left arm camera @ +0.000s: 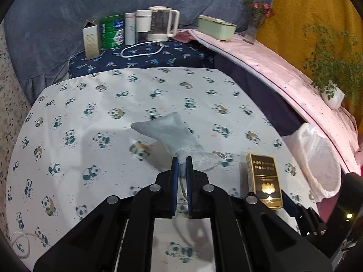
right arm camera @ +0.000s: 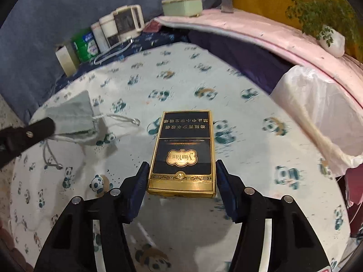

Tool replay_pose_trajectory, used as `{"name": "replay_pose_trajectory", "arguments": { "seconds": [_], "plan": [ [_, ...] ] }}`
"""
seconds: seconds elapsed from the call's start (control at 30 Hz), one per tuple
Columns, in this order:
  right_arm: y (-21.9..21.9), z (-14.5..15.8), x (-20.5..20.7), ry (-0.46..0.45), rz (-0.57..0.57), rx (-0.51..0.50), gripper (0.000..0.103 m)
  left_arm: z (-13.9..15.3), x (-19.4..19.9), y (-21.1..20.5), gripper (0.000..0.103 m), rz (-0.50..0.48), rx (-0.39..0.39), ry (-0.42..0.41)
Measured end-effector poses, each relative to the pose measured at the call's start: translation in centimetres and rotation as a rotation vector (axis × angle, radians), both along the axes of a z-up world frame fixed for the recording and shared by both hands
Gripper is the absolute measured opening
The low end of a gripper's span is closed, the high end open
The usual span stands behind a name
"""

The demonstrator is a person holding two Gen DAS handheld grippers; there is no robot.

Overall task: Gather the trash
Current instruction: 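Carry the pouch with the left tool into the bin while the right tool drops the gold box there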

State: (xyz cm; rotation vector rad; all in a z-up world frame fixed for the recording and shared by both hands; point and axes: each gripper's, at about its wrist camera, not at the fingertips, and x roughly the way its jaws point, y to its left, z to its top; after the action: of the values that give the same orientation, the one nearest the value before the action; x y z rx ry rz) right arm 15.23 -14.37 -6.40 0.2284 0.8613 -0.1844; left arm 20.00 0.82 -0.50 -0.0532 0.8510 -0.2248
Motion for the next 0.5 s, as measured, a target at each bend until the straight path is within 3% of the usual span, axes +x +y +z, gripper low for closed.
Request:
{"name": "replay_pose_trajectory", "arguments": {
  "seconds": [0.5],
  "plan": [
    [-13.6, 6.6, -8.0, -0.154, -0.196, 0.01, 0.056, 3.8, -5.4, -14.9, 0.006, -0.253, -0.028, -0.063]
  ]
}}
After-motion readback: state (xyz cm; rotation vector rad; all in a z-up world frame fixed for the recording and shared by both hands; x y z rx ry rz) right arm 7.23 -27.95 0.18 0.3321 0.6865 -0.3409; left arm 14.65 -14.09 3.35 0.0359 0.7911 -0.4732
